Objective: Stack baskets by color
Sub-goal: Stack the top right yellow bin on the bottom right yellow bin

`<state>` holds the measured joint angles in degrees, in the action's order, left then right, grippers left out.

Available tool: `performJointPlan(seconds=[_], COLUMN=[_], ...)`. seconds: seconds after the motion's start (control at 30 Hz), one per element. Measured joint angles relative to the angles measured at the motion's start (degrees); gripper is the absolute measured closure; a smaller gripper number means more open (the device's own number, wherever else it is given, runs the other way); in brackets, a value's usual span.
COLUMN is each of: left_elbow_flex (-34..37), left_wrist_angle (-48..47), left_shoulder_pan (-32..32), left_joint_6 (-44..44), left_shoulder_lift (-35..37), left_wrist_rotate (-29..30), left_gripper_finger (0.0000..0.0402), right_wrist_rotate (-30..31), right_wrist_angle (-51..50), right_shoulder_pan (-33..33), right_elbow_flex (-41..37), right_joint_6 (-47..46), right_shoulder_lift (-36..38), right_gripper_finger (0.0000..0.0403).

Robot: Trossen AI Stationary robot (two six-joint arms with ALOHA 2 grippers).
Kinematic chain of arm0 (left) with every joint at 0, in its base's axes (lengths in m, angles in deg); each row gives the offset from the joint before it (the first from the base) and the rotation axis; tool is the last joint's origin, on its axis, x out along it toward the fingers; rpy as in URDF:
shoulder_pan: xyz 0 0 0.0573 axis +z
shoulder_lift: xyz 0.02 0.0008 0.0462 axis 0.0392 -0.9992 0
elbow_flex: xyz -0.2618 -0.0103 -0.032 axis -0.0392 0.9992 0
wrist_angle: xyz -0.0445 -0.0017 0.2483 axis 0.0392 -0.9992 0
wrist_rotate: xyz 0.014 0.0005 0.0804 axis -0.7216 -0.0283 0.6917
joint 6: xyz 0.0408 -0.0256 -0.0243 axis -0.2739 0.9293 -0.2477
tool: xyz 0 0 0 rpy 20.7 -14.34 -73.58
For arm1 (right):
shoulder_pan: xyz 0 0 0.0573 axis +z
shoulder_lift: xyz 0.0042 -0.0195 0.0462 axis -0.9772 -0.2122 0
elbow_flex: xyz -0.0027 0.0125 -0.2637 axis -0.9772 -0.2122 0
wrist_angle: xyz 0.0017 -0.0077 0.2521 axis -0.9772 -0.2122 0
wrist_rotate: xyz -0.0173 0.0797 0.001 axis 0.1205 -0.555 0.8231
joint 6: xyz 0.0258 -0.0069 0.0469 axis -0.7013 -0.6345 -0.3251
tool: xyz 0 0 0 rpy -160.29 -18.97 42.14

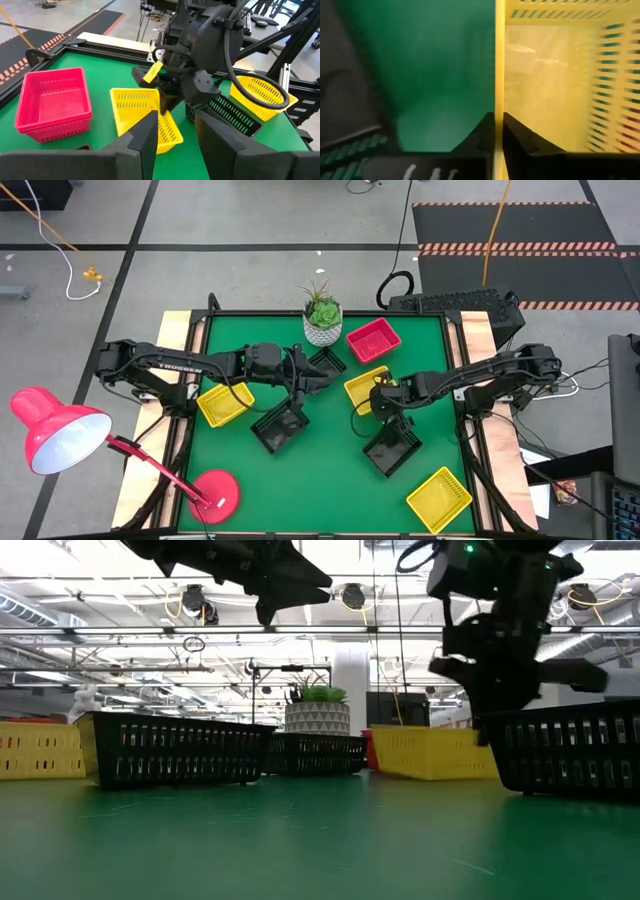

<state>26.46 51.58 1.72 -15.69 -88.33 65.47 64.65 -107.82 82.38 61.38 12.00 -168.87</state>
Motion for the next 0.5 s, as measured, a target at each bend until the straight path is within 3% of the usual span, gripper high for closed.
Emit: performJointPlan(seconds=[0.13,0.27,0.5], left_elbow_flex=[0.0,0.0,0.0], left_wrist_angle=[0.0,-0.9,-2.7], left_shoulder_pan=[0.0,0.0,0.0], left_joint_6=[0.0,0.0,0.0], left_shoulder_lift=[0.0,0.0,0.0], left_wrist_rotate=[0.0,0.0,0.0], left_gripper_finger=[0.0270,0.0270,0.0270], right_wrist_rotate=[0.9,0.9,-0.7], right_wrist_angle=[-3.8,-14.0,-30.8], right_shoulder_pan=[0.4,3.0,15.8], right_elbow_flex=[4.8,12.5,27.1], right_joint_6=[0.2,-3.3,-14.4], right_shoulder_lift=[0.6,1.1,1.2], right_gripper_finger=[0.0397,0.0399,0.0400])
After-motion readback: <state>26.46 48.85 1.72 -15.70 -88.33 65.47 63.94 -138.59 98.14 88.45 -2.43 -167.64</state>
